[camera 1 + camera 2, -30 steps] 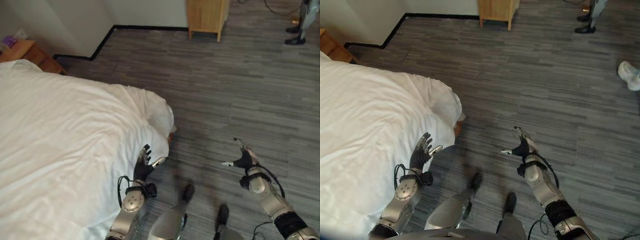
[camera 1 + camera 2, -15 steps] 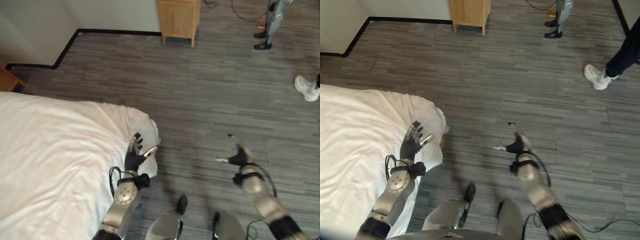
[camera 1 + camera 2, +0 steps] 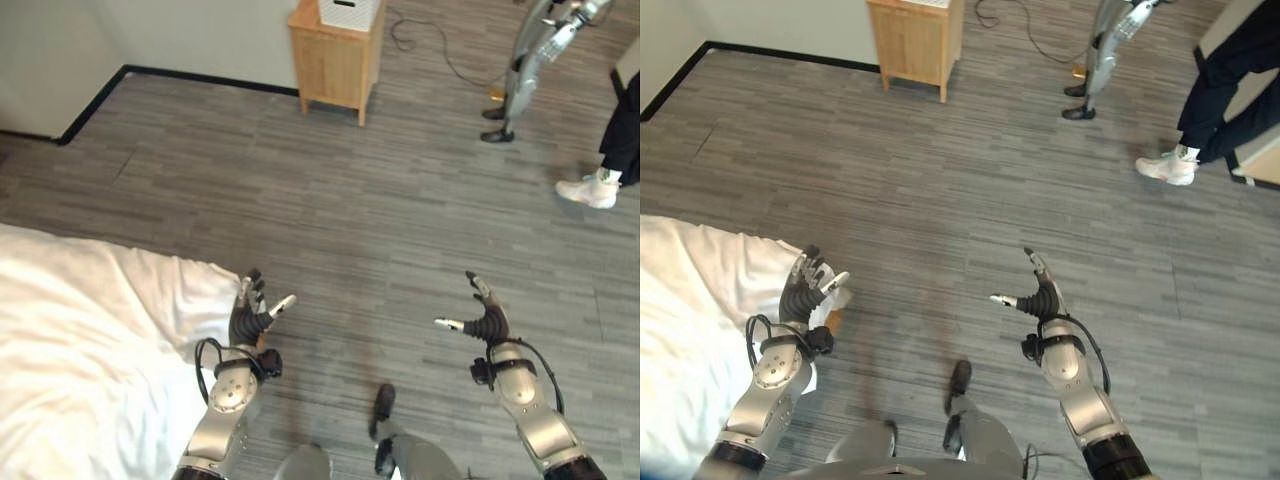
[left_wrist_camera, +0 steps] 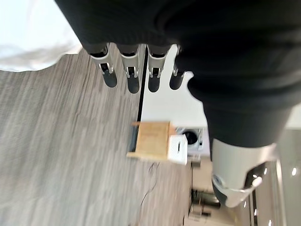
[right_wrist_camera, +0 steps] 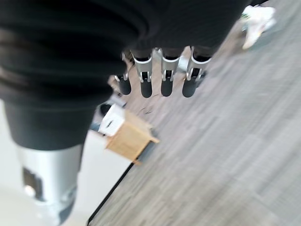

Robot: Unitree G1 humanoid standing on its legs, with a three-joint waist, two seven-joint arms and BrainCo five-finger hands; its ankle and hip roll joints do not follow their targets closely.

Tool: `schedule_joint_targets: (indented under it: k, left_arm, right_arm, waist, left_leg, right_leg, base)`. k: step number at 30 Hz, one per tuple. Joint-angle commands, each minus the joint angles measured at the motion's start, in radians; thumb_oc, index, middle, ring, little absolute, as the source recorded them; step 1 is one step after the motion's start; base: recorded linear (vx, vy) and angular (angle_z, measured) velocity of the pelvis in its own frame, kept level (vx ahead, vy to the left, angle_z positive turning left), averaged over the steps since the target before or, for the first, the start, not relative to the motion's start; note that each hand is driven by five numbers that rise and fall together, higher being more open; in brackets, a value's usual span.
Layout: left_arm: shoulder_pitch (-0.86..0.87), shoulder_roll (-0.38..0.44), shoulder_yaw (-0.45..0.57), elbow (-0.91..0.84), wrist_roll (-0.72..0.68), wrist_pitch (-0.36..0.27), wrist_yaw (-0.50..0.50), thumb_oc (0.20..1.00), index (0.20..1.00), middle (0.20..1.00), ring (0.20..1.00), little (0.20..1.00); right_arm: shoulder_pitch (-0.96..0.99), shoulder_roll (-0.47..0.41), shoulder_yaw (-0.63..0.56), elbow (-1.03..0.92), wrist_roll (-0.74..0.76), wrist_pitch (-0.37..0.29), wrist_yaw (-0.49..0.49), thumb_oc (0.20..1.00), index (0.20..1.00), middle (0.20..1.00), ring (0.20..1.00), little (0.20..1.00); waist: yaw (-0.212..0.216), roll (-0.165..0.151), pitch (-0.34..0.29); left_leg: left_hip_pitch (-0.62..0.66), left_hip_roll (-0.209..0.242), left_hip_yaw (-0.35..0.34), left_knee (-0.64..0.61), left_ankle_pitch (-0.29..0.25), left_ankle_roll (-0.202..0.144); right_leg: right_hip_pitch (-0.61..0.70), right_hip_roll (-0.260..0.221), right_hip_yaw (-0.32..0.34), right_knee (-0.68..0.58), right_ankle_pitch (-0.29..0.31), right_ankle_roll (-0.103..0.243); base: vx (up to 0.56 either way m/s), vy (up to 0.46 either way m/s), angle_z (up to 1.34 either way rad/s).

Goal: Making the bed.

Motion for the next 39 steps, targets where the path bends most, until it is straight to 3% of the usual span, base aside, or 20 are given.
schedule_joint_targets:
  k: [1,2,4,6,8,13,16,17,20,21,23,25,26,27,28,29,32,36,38,39]
  left_arm:
    - [-0.065,0.019,-0.012,-0.06,-0.014,-0.043,0.003,1.0,1.0,1.0,1.0,1.0]
    - [-0.067,0.019,-0.012,-0.06,-0.014,-0.043,0.003,1.0,1.0,1.0,1.0,1.0]
    - [-0.063,-0.004,-0.011,-0.05,-0.028,-0.047,0.006,1.0,1.0,1.0,1.0,1.0]
    - [-0.055,-0.034,-0.021,-0.019,-0.003,-0.05,-0.008,1.0,1.0,1.0,1.0,1.0]
    - [-0.055,-0.042,-0.021,-0.014,-0.003,-0.059,-0.008,1.0,1.0,1.0,1.0,1.0]
    - [-0.055,-0.025,-0.023,-0.002,-0.027,-0.054,-0.017,1.0,1.0,1.0,1.0,1.0]
    - [-0.079,0.016,-0.032,0.01,-0.016,-0.03,-0.019,1.0,1.0,1.0,1.0,1.0]
    - [-0.088,0.034,-0.034,-0.002,-0.008,-0.018,-0.012,1.0,1.0,1.0,1.0,1.0]
    - [-0.1,0.039,-0.037,-0.002,-0.001,-0.02,-0.008,1.0,1.0,1.0,1.0,1.0]
    - [-0.127,0.056,-0.039,-0.004,0.01,-0.015,-0.003,1.0,1.0,1.0,1.0,1.0]
    - [-0.14,0.055,-0.047,-0.006,0.014,-0.016,0.001,1.0,1.0,1.0,1.0,1.0]
    - [-0.18,0.063,-0.076,-0.002,0.036,-0.023,0.006,1.0,1.0,1.0,1.0,1.0]
    - [-0.195,0.062,-0.09,0.004,0.047,-0.024,0.001,1.0,1.0,1.0,1.0,1.0]
    - [-0.195,0.061,-0.09,0.004,0.047,-0.024,0.001,1.0,1.0,1.0,1.0,1.0]
    - [-0.214,0.058,-0.115,0.01,0.061,-0.024,-0.008,1.0,1.0,1.0,1.0,1.0]
    - [-0.279,0.035,-0.165,0.029,0.071,-0.03,-0.01,1.0,1.0,1.0,1.0,1.0]
    - [-0.31,0.016,-0.209,0.035,0.076,-0.041,-0.013,1.0,1.0,1.0,1.0,1.0]
    - [-0.312,0.004,-0.227,0.045,0.079,-0.047,-0.018,1.0,1.0,1.0,1.0,1.0]
    - [-0.299,-0.014,-0.241,0.048,0.058,-0.051,-0.023,1.0,1.0,1.0,1.0,1.0]
    - [-0.276,-0.043,-0.251,0.067,0.027,-0.047,-0.046,1.0,1.0,1.0,1.0,1.0]
  right_arm:
    - [-0.051,-0.034,-0.025,-0.024,0.023,-0.029,-0.03,1.0,1.0,1.0,1.0,1.0]
    - [-0.052,-0.035,-0.025,-0.023,0.023,-0.029,-0.03,1.0,1.0,1.0,1.0,1.0]
    - [-0.05,-0.038,-0.03,-0.018,0.027,-0.03,-0.028,1.0,1.0,1.0,1.0,1.0]
    - [-0.041,-0.053,-0.041,0.011,-0.003,-0.038,-0.026,1.0,1.0,1.0,1.0,1.0]
    - [-0.045,-0.051,-0.051,0.032,-0.02,-0.031,-0.033,1.0,1.0,1.0,1.0,1.0]
    - [-0.02,-0.016,-0.059,0.057,-0.06,-0.021,-0.024,1.0,1.0,1.0,1.0,1.0]
    - [-0.009,0.001,-0.057,0.083,-0.068,-0.013,-0.023,1.0,1.0,1.0,1.0,1.0]
    - [-0.01,0.003,-0.052,0.076,-0.063,-0.003,-0.019,1.0,1.0,1.0,1.0,1.0]
    - [-0.014,0.003,-0.045,0.076,-0.06,-0.007,-0.016,1.0,1.0,1.0,1.0,1.0]
    - [-0.023,0.005,-0.041,0.073,-0.061,-0.008,-0.014,1.0,1.0,1.0,1.0,1.0]
    - [-0.027,0.004,-0.041,0.07,-0.059,-0.007,-0.014,1.0,1.0,1.0,1.0,1.0]
    - [-0.042,-0.008,-0.035,0.049,-0.042,-0.021,-0.01,1.0,1.0,1.0,1.0,1.0]
    - [-0.045,-0.015,-0.038,0.049,-0.035,-0.027,-0.012,1.0,1.0,1.0,1.0,1.0]
    - [-0.045,-0.015,-0.038,0.049,-0.035,-0.027,-0.012,1.0,1.0,1.0,1.0,1.0]
    - [-0.045,-0.024,-0.041,0.047,-0.032,-0.035,-0.017,1.0,1.0,1.0,1.0,1.0]
    - [-0.05,-0.043,-0.057,0.038,-0.027,-0.041,-0.024,1.0,1.0,1.0,1.0,1.0]
    - [-0.063,-0.052,-0.055,0.042,-0.034,-0.026,-0.023,1.0,1.0,1.0,1.0,1.0]
    - [-0.049,-0.045,-0.038,0.035,-0.029,-0.042,-0.031,1.0,1.0,1.0,1.0,1.0]
    - [-0.035,-0.068,-0.046,0.032,-0.025,-0.049,-0.039,1.0,1.0,1.0,1.0,1.0]
    - [-0.012,-0.098,-0.061,0.04,-0.018,-0.045,-0.035,1.0,1.0,1.0,1.0,1.0]
  waist:
    - [0.034,0.023,0.085]
    - [0.032,0.019,0.085]
    - [0.043,0.045,0.067]
    - [0.068,0.098,0.019]
    - [0.083,0.103,0.014]
    - [0.119,0.053,-0.019]
    - [0.115,0.034,-0.009]
    - [0.093,0.054,0.019]
    - [0.087,0.069,0.016]
    - [0.082,0.087,0.027]
    - [0.078,0.093,0.029]
    - [0.08,0.074,0.044]
    - [0.075,0.065,0.045]
    - [0.074,0.066,0.045]
    - [0.078,0.059,0.047]
    - [0.064,0.082,0.044]
    - [0.059,0.091,0.035]
    - [0.062,0.067,0.008]
    - [0.038,0.069,0.015]
    - [-0.001,0.083,0.018]
  left_leg:
    - [-0.039,0.034,-0.004,-0.219,0.183,0.038]
    - [-0.039,0.029,-0.003,-0.227,0.192,0.038]
    - [0.004,0.002,0.011,-0.443,0.171,0.014]
    - [0.031,-0.047,0.094,-0.877,0.361,-0.002]
    - [-0.028,-0.061,0.177,-0.92,0.379,-0.013]
    - [0.037,-0.064,0.115,-0.926,0.435,0.008]
    - [0.117,-0.063,0.057,-0.905,0.401,0.044]
    - [0.176,-0.043,0.012,-0.901,0.381,0.068]
    - [0.191,-0.024,-0.012,-0.907,0.375,0.073]
    - [0.237,0.009,-0.041,-0.918,0.354,0.075]
    - [0.243,0.021,-0.061,-0.921,0.353,0.074]
    - [0.259,0.023,-0.13,-0.924,0.335,0.058]
    - [0.266,0.013,-0.175,-0.926,0.33,0.044]
    - [0.265,0.014,-0.177,-0.926,0.331,0.044]
    - [0.28,-0.001,-0.233,-0.927,0.32,0.03]
    - [0.299,-0.025,-0.35,-0.927,0.317,0.005]
    - [0.308,-0.038,-0.395,-0.927,0.302,-0.013]
    - [0.306,-0.019,-0.424,-0.9,0.27,-0.046]
    - [0.251,-0.024,-0.38,-0.798,0.244,-0.066]
    - [0.206,0.022,-0.161,-0.768,0.212,-0.05]
  right_leg:
    - [0.116,-0.087,0.019,-0.034,-0.109,0.143]
    - [0.113,-0.092,0.018,-0.034,-0.107,0.144]
    - [0.129,-0.09,0.018,-0.034,-0.135,0.157]
    - [0.18,-0.058,-0.008,-0.034,-0.19,0.167]
    - [0.234,-0.055,-0.012,-0.034,-0.23,0.169]
    - [0.312,-0.099,-0.005,0.01,-0.255,0.2]
    - [0.249,-0.152,-0.015,0.288,-0.205,0.251]
    - [0.145,-0.176,-0.01,0.536,-0.094,0.269]
    - [0.1,-0.172,-0.012,0.612,-0.078,0.262]
    - [0.023,-0.193,-0.037,0.689,-0.091,0.25]
    - [-0.006,-0.187,-0.044,0.664,-0.096,0.245]
    - [-0.037,-0.113,-0.019,0.455,-0.185,0.212]
    - [-0.034,-0.085,0.005,0.303,-0.183,0.206]
    - [-0.032,-0.085,0.003,0.3,-0.181,0.206]
    - [-0.059,-0.05,0.059,0.199,-0.177,0.2]
    - [-0.099,-0.039,0.119,0.07,-0.117,0.214]
    - [-0.076,-0.07,0.084,-0.006,-0.073,0.227]
    - [-0.009,-0.081,0.049,-0.025,-0.045,0.197]
    - [0.017,-0.101,0.027,-0.015,-0.087,0.186]
    - [0.073,-0.131,-0.045,-0.011,-0.116,0.183]
  base:
    - [0.17,0.106,-0.27]
    - [0.24,0.136,-0.3]
    - [0.44,0.273,-0.57]
    - [0.76,0.464,-0.2]
    - [0.5,0.277,0.03]
    - [0.45,0.256,-0.16]
    - [0.4,0.291,-0.22]
    - [0.27,0.245,-0.06]
    - [0.22,0.132,0.45]
    - [0.26,0.031,0.69]
    - [0.26,-0.044,0.49]
    - [0.41,-0.228,0.37]
    - [0.27,-0.185,0.42]
    - [0.33,-0.216,1.52]
    - [0.49,-0.281,1.65]
    - [0.62,-0.318,2.26]
    - [0.27,-0.171,2.84]
    - [0.2,-0.223,1.32]
    - [0.14,-0.069,0.74]
    - [0.13,-0.036,1.54]
